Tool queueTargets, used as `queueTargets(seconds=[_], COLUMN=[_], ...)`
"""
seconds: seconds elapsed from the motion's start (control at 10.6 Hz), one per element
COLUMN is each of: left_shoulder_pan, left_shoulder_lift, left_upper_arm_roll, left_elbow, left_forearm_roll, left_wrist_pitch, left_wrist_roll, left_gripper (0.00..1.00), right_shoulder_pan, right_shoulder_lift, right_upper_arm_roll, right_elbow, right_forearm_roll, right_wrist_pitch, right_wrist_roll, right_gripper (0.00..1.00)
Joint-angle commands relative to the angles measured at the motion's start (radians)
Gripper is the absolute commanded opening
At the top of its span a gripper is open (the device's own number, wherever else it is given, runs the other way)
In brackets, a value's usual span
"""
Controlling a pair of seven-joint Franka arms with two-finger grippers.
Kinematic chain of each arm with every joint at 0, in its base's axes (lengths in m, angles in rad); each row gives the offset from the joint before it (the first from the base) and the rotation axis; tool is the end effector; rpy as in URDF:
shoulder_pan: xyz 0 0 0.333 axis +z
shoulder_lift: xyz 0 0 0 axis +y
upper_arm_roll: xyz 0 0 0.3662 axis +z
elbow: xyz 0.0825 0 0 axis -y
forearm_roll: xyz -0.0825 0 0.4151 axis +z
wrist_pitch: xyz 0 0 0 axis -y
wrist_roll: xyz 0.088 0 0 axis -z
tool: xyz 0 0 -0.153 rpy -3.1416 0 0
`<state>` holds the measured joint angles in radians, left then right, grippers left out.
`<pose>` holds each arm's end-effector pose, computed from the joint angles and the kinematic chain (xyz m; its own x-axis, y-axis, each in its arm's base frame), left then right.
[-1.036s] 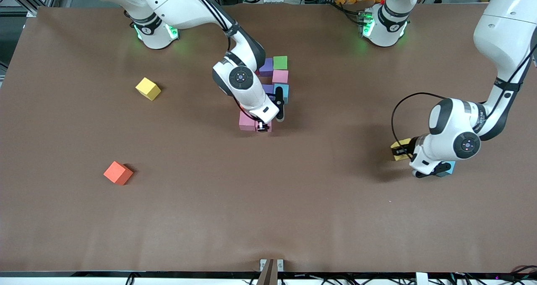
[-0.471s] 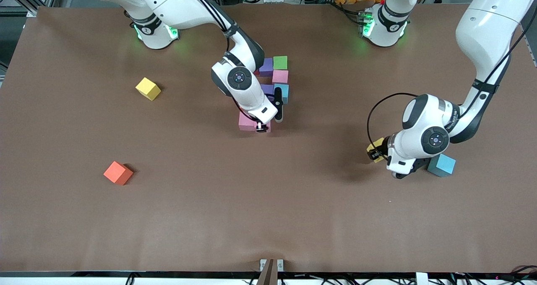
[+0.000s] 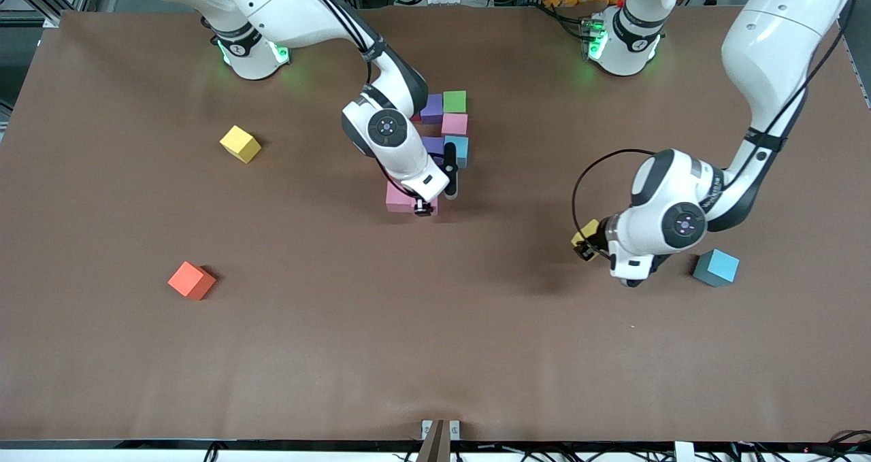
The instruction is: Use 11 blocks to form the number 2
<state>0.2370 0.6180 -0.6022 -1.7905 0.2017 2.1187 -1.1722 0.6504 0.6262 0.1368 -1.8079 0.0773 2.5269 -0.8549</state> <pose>0.6422 -0.2026 0.2193 0.7095 0.6655 -0.2317 0.6682 -0.7398 -0.0786 0.5092 0.5042 0.1791 0.0205 0.9873 0.1572 0.9997 -0.0180 -0.0173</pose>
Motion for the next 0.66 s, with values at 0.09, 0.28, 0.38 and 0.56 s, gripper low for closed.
queueTargets(seconds=[0.09,0.28,0.38,0.56], left_shoulder_pan=[-0.005,-0.007,-0.002,-0.004], left_shoulder_lift=[-0.004,-0.004,-0.006,-0.02], left_upper_arm_roll=[-0.048,-0.06,-0.062,-0.062], left_elbow=[0.023,0.025,0.023,0.023], left_forearm_roll=[-0.047,-0.045,-0.047,-0.068], left_wrist_pitch=[-0.025,-0.025,-0.026,-0.031], left_wrist_roll=[-0.171,-0.207,-0.21,-0.216], left_gripper=[0.0,0.0,0.0,0.0], right_shoulder_pan=[-0.041,-0.041,-0.041,-0.049], right_shoulder_lift=[-0.049,-0.057,-0.059,-0.091], right_upper_arm_roll=[0.014,0.014,0.014,0.014], right_elbow=[-0.034,-0.036,-0.036,-0.033], right_forearm_roll=[0.022,0.055,0.058,0.146], right_wrist_pitch=[-0.014,-0.02,-0.02,-0.075], right_wrist_roll=[0.004,0.004,0.007,0.011], right_gripper=[1.0,1.0,1.0,1.0])
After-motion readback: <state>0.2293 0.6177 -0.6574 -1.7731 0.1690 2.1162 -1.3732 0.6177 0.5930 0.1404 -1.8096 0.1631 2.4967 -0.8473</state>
